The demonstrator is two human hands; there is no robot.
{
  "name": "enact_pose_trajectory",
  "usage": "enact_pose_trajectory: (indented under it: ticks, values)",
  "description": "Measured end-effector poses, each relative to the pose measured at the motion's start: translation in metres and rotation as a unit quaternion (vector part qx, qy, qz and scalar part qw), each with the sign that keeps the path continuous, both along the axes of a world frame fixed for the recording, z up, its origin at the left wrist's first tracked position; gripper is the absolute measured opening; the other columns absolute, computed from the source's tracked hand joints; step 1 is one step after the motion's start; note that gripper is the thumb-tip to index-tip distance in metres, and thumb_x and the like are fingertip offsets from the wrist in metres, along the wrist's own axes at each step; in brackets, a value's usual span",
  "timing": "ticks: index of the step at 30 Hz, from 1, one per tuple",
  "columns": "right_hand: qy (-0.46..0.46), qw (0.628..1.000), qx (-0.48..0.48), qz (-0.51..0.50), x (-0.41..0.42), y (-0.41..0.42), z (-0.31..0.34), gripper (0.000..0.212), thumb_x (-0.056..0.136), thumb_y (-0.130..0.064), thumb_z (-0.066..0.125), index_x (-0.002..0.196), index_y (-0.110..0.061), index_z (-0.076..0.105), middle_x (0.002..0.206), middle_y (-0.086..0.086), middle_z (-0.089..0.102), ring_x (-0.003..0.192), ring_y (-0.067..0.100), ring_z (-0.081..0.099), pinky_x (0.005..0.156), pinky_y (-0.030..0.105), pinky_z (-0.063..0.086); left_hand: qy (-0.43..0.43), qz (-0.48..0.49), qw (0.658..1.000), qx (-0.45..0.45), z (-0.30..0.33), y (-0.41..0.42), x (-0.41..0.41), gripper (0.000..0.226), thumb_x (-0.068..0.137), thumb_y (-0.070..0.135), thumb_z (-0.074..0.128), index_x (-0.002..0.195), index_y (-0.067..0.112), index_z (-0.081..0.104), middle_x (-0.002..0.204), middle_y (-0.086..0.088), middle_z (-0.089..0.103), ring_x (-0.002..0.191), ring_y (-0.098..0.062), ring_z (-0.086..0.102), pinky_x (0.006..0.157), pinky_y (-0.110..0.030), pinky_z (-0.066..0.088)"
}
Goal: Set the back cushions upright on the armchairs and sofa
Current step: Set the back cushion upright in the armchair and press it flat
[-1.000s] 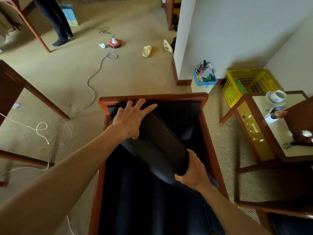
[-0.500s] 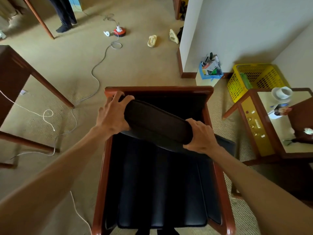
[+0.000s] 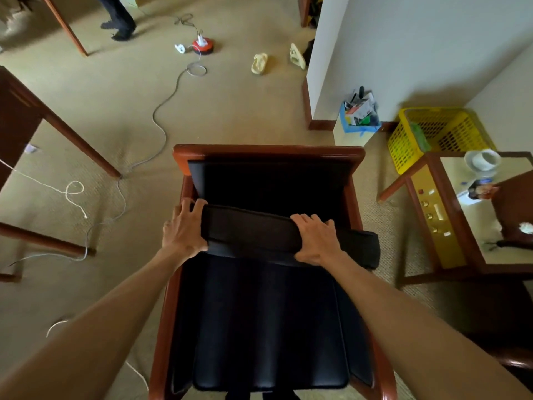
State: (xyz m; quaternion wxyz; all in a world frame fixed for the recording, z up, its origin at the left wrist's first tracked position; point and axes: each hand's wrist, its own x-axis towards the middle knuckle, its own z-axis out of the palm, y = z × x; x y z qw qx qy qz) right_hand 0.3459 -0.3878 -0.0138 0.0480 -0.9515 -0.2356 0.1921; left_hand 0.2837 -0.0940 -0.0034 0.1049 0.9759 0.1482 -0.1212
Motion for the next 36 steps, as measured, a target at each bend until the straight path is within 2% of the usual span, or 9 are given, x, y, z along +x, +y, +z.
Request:
enact_pose_trajectory:
  ticks: [5,8,12,16,18,22,26,31,36]
  values:
    - [-0.041,0.999,0.010,0.015,-0.012,0.002,-0.033,0.100,0.056,-0.057,0.073,0.143,-0.028,0.033,0.129,-0.001,0.049,0.118,0.028,0.046,0.101,0.050,0.034,0.039,0.004,0.997,0.069,-0.035,0.003,-0.010,0.098,0.055,0.015,0.086,0.136,0.017,0.030,0.138,-0.012,0.036,0.130,-0.036,0.034,0.104,-0.059,0.036]
    - [-0.075,0.997,0.028,0.018,-0.015,0.000,-0.042,0.111,0.052,-0.064,0.073,0.146,-0.024,0.031,0.133,0.003,0.047,0.121,0.030,0.045,0.103,0.053,0.034,0.052,-0.082,0.990,0.104,-0.042,-0.001,0.000,0.111,0.055,0.028,0.087,0.144,0.018,0.022,0.144,-0.009,0.031,0.143,-0.036,0.018,0.111,-0.069,0.017]
    - [-0.085,0.996,0.012,0.033,-0.014,-0.004,-0.045,0.117,0.053,-0.062,0.072,0.150,-0.019,0.024,0.137,0.007,0.044,0.126,0.031,0.043,0.106,0.055,0.032,0.048,-0.205,0.973,0.095,-0.051,-0.039,0.013,0.118,0.059,0.038,0.084,0.152,0.020,0.012,0.151,-0.008,0.026,0.148,-0.034,0.009,0.114,-0.064,-0.003]
    - [-0.075,0.996,-0.038,0.032,-0.010,-0.008,-0.043,0.119,0.050,-0.051,0.082,0.149,-0.016,0.026,0.131,0.011,0.048,0.117,0.034,0.048,0.105,0.050,0.037,0.010,-0.230,0.969,0.084,-0.056,-0.042,0.020,0.108,0.060,0.046,0.081,0.147,0.021,0.022,0.142,-0.005,0.038,0.135,-0.029,0.033,0.116,-0.055,0.013]
    - [-0.074,0.996,-0.046,0.036,0.001,-0.006,-0.036,0.109,0.052,-0.047,0.083,0.144,-0.016,0.032,0.129,0.009,0.050,0.116,0.032,0.050,0.103,0.047,0.039,-0.009,-0.239,0.968,0.073,-0.051,-0.036,0.027,0.103,0.058,0.053,0.080,0.143,0.022,0.029,0.136,-0.002,0.044,0.128,-0.026,0.041,0.111,-0.052,0.023]
    - [-0.096,0.994,-0.041,0.040,0.024,-0.010,-0.020,0.101,0.046,-0.048,0.082,0.134,-0.019,0.042,0.121,0.003,0.057,0.108,0.029,0.053,0.093,0.045,0.044,-0.078,-0.227,0.969,0.050,-0.036,-0.034,0.041,0.081,0.053,0.047,0.078,0.126,0.025,0.048,0.115,0.006,0.056,0.109,-0.021,0.054,0.101,-0.046,0.034]
    - [-0.133,0.990,-0.006,0.039,0.033,-0.021,-0.018,0.095,0.048,-0.055,0.077,0.130,-0.018,0.046,0.115,0.001,0.058,0.103,0.028,0.055,0.088,0.045,0.045,-0.133,-0.210,0.968,0.033,-0.032,-0.038,0.047,0.074,0.048,0.044,0.078,0.116,0.027,0.054,0.105,0.009,0.059,0.100,-0.020,0.055,0.097,-0.044,0.036]
    - [-0.147,0.988,0.025,0.039,0.023,-0.012,-0.031,0.092,0.046,-0.034,0.082,0.129,-0.017,0.047,0.117,0.002,0.056,0.105,0.027,0.051,0.091,0.044,0.041,-0.155,-0.166,0.974,0.020,-0.051,-0.041,0.027,0.077,0.041,0.024,0.081,0.114,0.019,0.057,0.106,0.001,0.061,0.097,-0.026,0.056,0.095,-0.046,0.034]
    - [-0.141,0.988,0.019,0.054,0.024,-0.006,-0.046,0.099,0.045,-0.023,0.086,0.134,-0.017,0.044,0.119,0.003,0.056,0.109,0.028,0.052,0.097,0.047,0.043,-0.111,-0.143,0.983,0.015,-0.072,-0.041,0.019,0.080,0.044,0.029,0.081,0.118,0.017,0.056,0.109,-0.002,0.058,0.098,-0.027,0.055,0.096,-0.048,0.034]
